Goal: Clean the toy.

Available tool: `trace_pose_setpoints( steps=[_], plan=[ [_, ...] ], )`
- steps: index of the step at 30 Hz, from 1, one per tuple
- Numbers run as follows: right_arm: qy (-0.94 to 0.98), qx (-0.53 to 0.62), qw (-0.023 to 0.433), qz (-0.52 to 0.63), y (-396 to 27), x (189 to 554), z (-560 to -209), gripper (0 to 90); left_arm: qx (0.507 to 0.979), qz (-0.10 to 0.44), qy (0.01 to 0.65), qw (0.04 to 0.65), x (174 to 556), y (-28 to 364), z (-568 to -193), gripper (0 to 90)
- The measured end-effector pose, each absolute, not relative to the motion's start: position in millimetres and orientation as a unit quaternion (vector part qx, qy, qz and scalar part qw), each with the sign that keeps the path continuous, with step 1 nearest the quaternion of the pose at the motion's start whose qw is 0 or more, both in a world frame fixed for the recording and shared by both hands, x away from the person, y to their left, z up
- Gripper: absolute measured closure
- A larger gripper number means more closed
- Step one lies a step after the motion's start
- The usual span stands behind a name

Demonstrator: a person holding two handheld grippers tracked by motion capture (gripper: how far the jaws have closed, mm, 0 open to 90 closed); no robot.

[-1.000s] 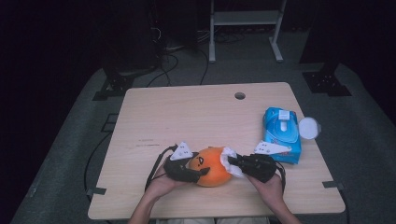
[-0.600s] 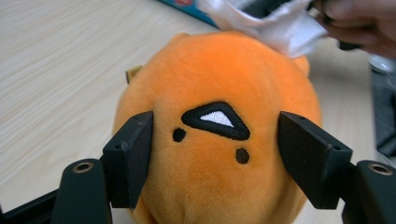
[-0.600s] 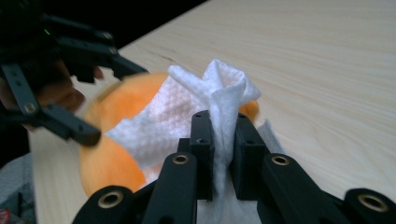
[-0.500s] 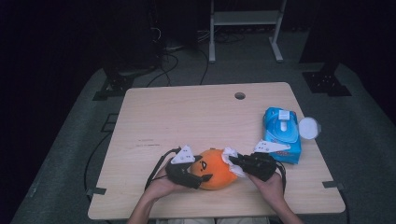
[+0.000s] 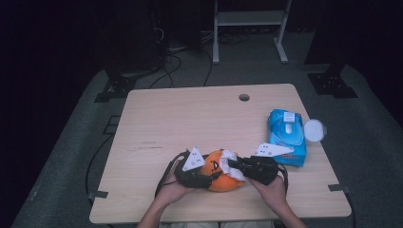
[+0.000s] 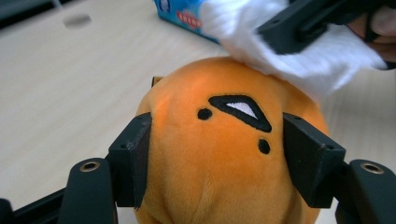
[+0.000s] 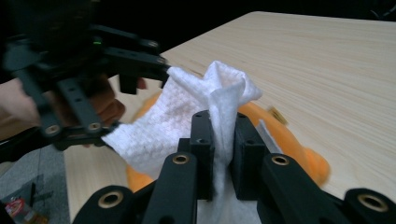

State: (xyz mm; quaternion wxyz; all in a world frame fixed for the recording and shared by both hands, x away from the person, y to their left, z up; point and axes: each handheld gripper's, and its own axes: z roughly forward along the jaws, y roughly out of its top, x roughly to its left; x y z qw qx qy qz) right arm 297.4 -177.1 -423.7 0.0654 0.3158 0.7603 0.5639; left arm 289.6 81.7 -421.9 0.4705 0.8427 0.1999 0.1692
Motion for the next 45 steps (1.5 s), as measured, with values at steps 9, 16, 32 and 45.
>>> trace_pose_setpoints(
  steps=[9, 16, 32, 45],
  plan=[
    [0.769, 0.319, 0.077, 0.549, -179, 297, -425, 80.0, 0.853, 0.139, 0.182, 0.469, 290, 84, -423, 20.8],
    [0.782, 0.310, 0.084, 0.534, -171, 294, -427, 80.1, 0.848, 0.128, 0.220, 0.464, 293, 85, -428, 26.0],
    [0.777, 0.321, 0.094, 0.533, -171, 294, -424, 80.3, 0.843, 0.139, 0.223, 0.468, 290, 77, -426, 24.7],
    [0.779, 0.303, 0.097, 0.541, -163, 288, -419, 80.3, 0.849, 0.140, 0.199, 0.469, 283, 69, -422, 24.4]
  ],
)
